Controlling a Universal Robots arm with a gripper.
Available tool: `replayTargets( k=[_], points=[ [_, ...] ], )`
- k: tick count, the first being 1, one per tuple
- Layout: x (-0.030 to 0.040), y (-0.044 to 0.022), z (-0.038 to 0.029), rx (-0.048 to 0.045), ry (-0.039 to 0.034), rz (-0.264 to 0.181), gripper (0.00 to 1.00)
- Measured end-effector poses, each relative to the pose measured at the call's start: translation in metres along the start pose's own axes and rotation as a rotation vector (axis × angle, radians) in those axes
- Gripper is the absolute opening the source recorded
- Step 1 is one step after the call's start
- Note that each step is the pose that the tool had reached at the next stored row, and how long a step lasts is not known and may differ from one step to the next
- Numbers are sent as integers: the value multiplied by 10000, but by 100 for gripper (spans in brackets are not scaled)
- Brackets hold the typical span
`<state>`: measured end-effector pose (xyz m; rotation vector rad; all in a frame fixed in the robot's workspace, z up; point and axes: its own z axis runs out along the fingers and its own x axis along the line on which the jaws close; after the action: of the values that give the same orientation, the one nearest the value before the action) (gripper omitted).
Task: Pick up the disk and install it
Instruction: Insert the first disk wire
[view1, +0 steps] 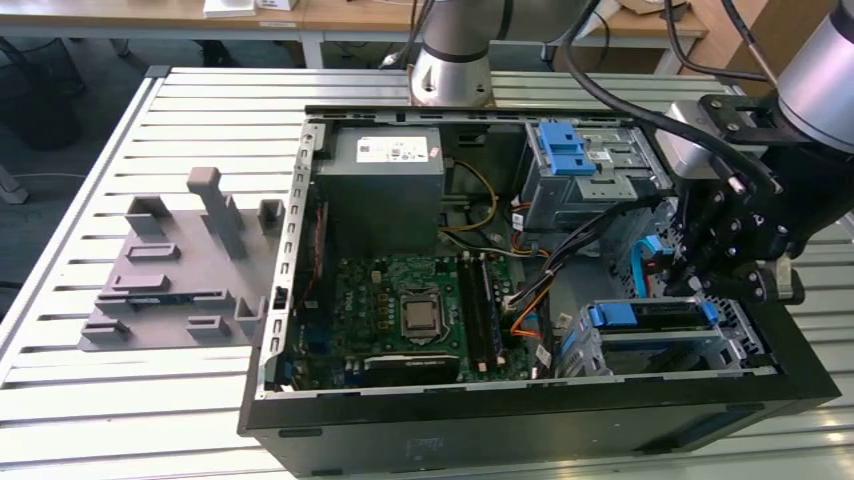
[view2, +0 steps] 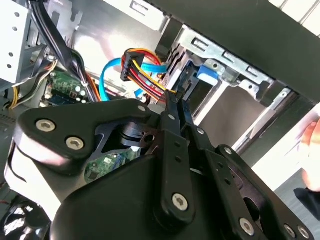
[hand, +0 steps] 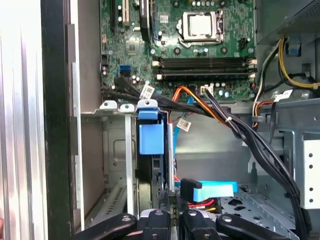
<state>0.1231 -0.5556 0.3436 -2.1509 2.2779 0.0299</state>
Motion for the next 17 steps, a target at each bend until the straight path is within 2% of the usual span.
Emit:
replayTargets(
  k=[1,6,17],
  points=[
    [4,-2,1,-29,0,14,16],
    [62,-8,30,-31,-29,75,16],
    [61,-39,58,-48,-30,82,16]
  ],
)
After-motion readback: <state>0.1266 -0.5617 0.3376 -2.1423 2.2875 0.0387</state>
